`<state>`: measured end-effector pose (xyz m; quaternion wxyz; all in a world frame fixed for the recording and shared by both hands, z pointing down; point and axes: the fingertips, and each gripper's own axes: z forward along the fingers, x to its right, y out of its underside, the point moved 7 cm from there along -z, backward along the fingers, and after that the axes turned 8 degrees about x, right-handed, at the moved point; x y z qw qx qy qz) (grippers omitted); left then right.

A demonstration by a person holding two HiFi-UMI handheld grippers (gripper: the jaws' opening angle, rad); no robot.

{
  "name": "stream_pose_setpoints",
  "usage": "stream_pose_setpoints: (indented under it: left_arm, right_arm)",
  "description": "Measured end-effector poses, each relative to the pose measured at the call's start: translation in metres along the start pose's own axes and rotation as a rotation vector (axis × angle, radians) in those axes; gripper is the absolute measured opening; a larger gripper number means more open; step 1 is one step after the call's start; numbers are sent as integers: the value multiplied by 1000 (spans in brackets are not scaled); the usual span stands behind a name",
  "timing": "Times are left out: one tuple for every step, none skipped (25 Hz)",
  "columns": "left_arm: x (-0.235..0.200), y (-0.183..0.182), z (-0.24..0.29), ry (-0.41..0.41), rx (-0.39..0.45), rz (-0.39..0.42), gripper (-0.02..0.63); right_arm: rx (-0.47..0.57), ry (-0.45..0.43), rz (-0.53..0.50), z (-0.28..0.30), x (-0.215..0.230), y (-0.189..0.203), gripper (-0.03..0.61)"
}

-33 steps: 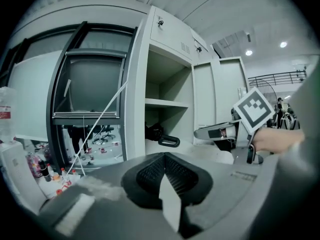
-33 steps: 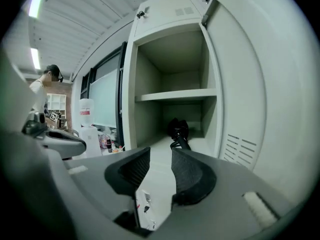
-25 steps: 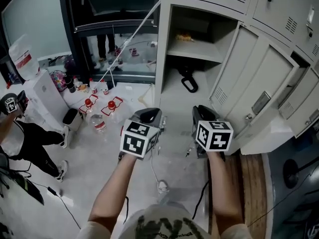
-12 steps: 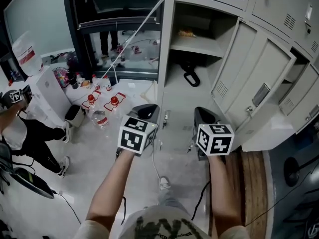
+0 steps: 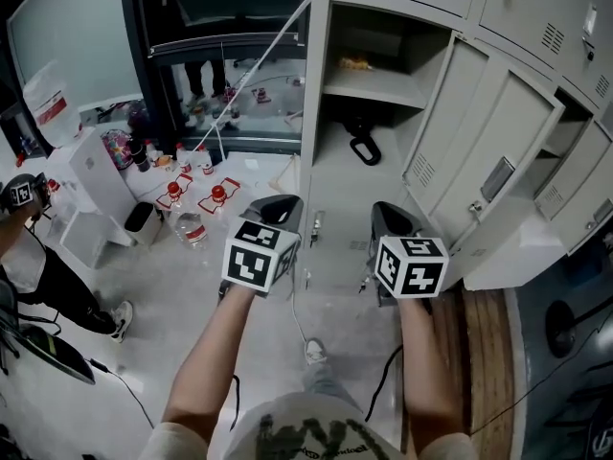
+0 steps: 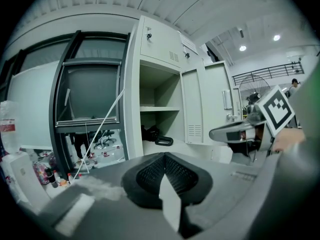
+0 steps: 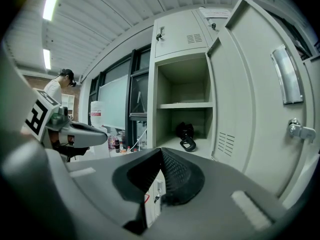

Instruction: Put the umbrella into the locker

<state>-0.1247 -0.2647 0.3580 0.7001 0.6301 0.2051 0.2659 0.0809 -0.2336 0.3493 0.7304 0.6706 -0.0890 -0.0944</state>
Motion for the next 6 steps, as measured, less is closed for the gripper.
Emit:
stream_pose_setpoints:
  left_arm:
    - [0,0,0,0,1,0,5]
    - [1,0,1,0,2,0,5]
    - [2,0,1,1,2,0,5]
    - [2,0,1,1,3,0,5]
    - [3,0,2,3,3,0,5]
    - [4,0,2,4,3,1,5]
  right_arm:
    - [1,1,-1,0,0,0,-2]
    - [2,0,-2,-1,0,0,-2]
    - [3,0,-3,-1,1,0,-2]
    - [4,1,-3,-1,1,0,-2]
    - [5,2,-3,-2,1,0,-2]
    - [6,3,-4,-2,2,1,-2]
